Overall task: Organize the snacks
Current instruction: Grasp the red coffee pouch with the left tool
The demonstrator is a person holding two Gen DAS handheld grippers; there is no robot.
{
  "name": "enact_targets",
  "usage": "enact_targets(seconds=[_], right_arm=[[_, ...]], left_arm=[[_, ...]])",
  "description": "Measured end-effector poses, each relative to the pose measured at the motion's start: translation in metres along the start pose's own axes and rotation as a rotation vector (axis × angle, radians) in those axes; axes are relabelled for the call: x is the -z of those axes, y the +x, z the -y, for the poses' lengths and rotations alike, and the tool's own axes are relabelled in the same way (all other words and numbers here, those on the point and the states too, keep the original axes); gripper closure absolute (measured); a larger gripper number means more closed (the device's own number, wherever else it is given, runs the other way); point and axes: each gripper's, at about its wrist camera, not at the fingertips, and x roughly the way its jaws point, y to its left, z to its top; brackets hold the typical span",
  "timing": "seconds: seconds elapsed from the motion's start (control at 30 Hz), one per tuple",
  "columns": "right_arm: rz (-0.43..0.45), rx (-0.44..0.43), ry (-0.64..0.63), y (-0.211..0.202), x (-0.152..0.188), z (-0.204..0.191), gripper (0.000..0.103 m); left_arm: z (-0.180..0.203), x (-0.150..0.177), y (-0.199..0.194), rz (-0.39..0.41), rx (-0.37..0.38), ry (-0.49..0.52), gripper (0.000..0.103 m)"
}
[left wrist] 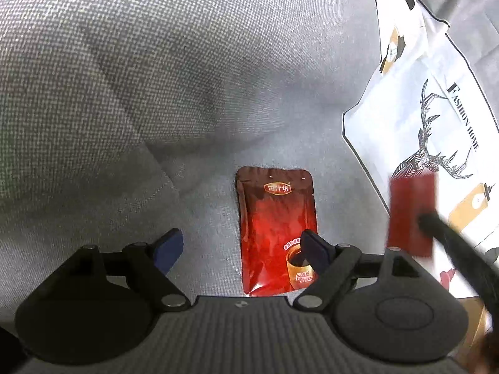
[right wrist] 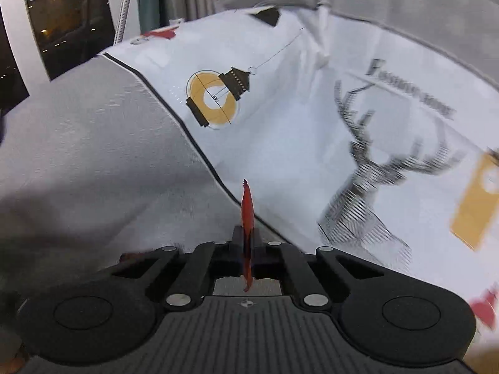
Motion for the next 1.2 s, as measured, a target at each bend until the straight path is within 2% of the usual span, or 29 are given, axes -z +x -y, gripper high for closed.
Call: enact_targets(seconds=[0.07,0.17,0.3,0.33,0.4,0.5,0.67,0.8,0.87,1.03,1.07,1.13,1.17,1.2], right_arm=[[0.015,0.012,0.062,-0.024,0.015,0.002,0.099],[0.038,0.078,0.183,-0.066,0.04,-0.004,0.099],[0.035,0.131,0.3,-0.113,0.095,-0.031,0.099],[0.037,0.13,0.331,-0.115,0.108,-0.035,0.099],[0.026,0.125,0.384,-0.111,0.137,-0.045,0.099],[-0.051,0.186,0.339,-0.09,0.165,-0.063,0.099],[-0.063,0.187,0.285,-0.074,0.168,-0.073,0.097],[-0.102,0.195,0.271,-0.059,0.172,-0.065,0.089],[-0.114,0.19,0.264,-0.055,0.172,-0.062,0.085],[-0.124,0.175,0.251,-0.054,0.168,-0.064,0.085],[-0.125,0.175,0.248,-0.055,0.167,-0.064,0.088],[-0.124,0.172,0.244,-0.056,0.165,-0.064,0.094],[-0.121,0.173,0.241,-0.057,0.165,-0.064,0.094],[-0.118,0.174,0.237,-0.058,0.164,-0.064,0.094]], left_arm=[[0.0,0.001,0.001,-0.001,0.001,0.004,0.016],[-0.007,-0.003,0.004,-0.025,0.038,-0.022,0.016],[-0.008,-0.008,0.009,-0.036,0.071,-0.028,0.015],[-0.006,-0.009,0.011,-0.037,0.08,-0.019,0.014],[0.004,-0.009,0.015,-0.036,0.088,0.006,0.005],[0.022,-0.004,0.02,-0.022,0.056,0.073,0.002],[0.056,0.017,0.037,0.007,-0.084,0.213,0.001],[0.077,0.033,0.046,0.056,-0.186,0.312,0.0],[0.081,0.037,0.05,0.072,-0.221,0.347,0.0],[0.088,0.044,0.052,0.101,-0.238,0.371,0.002],[0.087,0.045,0.05,0.107,-0.236,0.378,0.005],[0.085,0.047,0.042,0.129,-0.218,0.397,0.019],[0.085,0.048,0.038,0.141,-0.216,0.409,0.028],[0.083,0.049,0.035,0.146,-0.207,0.419,0.032]])
